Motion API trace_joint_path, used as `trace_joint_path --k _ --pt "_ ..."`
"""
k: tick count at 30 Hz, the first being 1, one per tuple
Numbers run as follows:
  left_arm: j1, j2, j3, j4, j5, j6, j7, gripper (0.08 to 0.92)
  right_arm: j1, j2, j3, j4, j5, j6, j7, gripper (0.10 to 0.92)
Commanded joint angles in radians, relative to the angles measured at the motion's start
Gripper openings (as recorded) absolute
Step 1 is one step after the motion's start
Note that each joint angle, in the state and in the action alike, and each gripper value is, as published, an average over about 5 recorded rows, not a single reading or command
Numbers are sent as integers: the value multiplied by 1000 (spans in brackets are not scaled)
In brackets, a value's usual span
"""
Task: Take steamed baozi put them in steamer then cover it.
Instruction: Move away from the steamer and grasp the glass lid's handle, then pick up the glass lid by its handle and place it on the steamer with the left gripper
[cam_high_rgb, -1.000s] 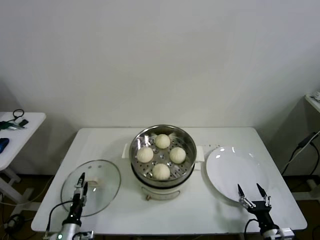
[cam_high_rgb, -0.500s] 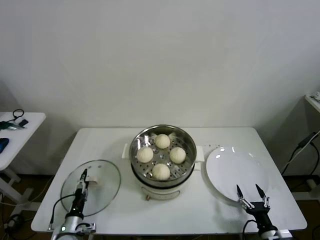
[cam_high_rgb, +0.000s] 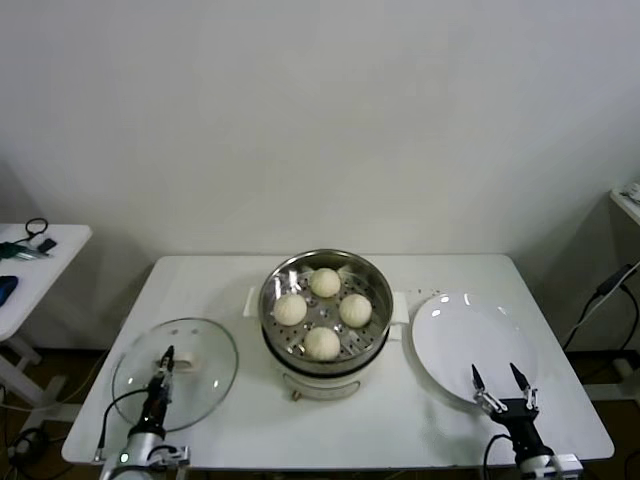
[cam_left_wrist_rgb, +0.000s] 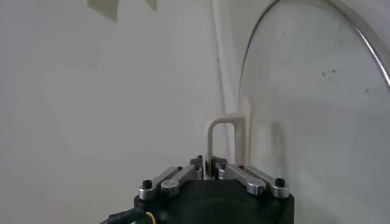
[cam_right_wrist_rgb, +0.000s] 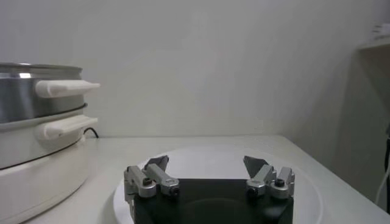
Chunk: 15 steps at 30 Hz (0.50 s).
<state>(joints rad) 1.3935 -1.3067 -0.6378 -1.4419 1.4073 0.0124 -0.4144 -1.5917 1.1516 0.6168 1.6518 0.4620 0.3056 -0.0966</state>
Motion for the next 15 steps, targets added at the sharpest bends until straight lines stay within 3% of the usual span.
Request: trace_joint_path --k 1,11,15 --pt "46 62 -5 -196 -160 28 84 165 1 -1 3 27 -39 -38 25 823" --pt "92 295 -71 -516 -455 209 317 137 -1 5 0 60 -115 -99 68 823" --pt "66 323 -42 -619 -462 276 383 137 5 8 -1 56 -117 -98 71 823"
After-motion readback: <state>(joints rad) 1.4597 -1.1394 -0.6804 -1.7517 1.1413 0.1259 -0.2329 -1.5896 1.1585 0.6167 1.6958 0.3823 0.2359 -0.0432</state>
